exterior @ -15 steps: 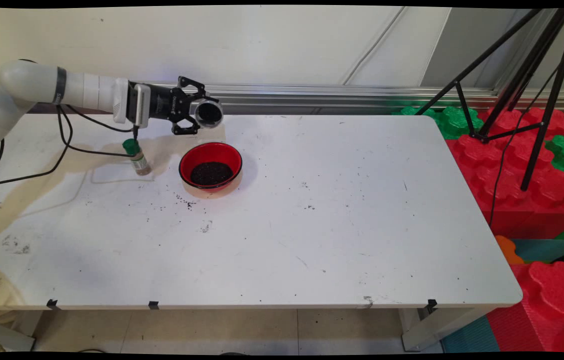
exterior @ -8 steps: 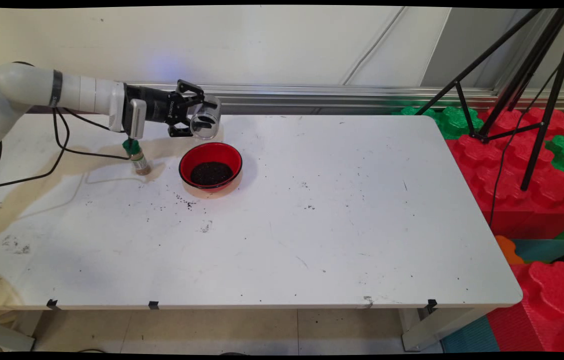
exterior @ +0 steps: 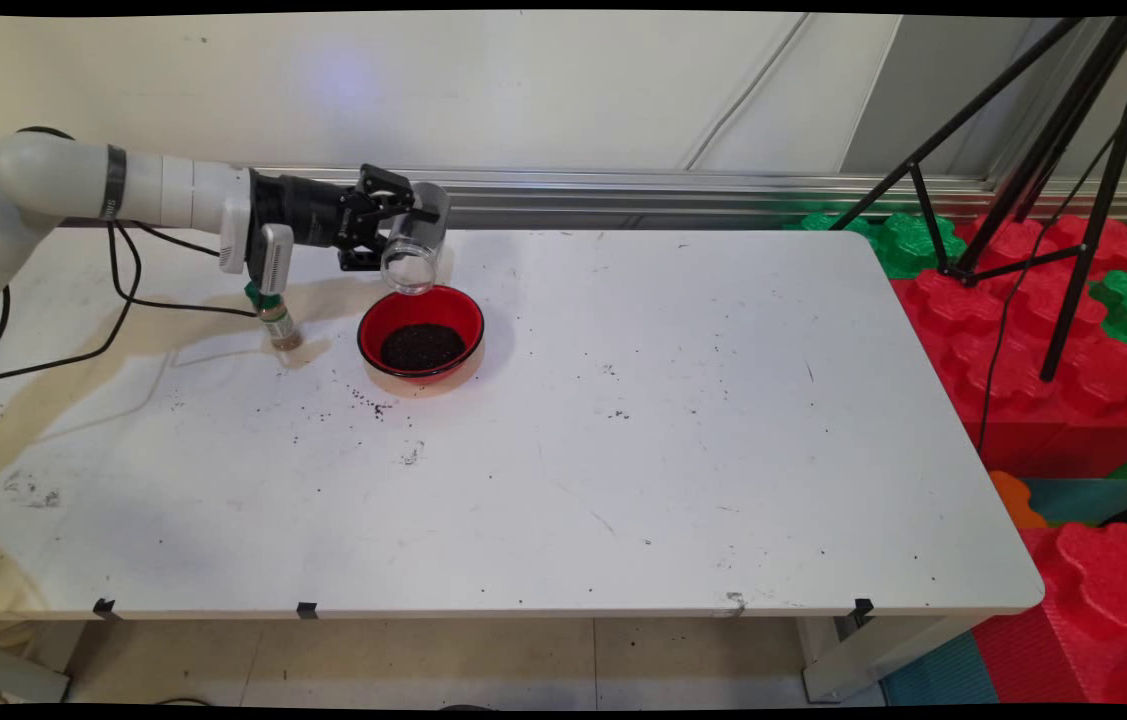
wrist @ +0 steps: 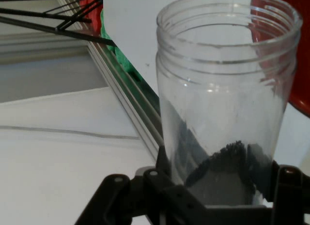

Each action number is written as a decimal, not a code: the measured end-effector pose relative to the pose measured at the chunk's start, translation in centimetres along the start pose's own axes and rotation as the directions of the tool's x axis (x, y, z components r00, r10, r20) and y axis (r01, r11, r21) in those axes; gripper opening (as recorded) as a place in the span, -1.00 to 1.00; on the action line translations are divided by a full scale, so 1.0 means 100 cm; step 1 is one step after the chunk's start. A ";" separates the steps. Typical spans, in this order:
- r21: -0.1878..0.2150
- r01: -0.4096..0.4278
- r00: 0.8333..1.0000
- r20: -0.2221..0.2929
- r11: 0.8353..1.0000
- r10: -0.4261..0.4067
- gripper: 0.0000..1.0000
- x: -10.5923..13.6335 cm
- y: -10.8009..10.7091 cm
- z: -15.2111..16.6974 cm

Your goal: Pour the black seasoning powder in the red bowl

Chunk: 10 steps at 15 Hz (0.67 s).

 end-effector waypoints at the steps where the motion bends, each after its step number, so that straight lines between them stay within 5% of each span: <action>1: 0.001 -0.014 1.000 0.002 1.000 0.014 -1.00 0.000 0.000 0.000; 10: 0.015 -0.188 0.981 0.043 0.982 0.187 -1.00 0.003 -0.005 -0.002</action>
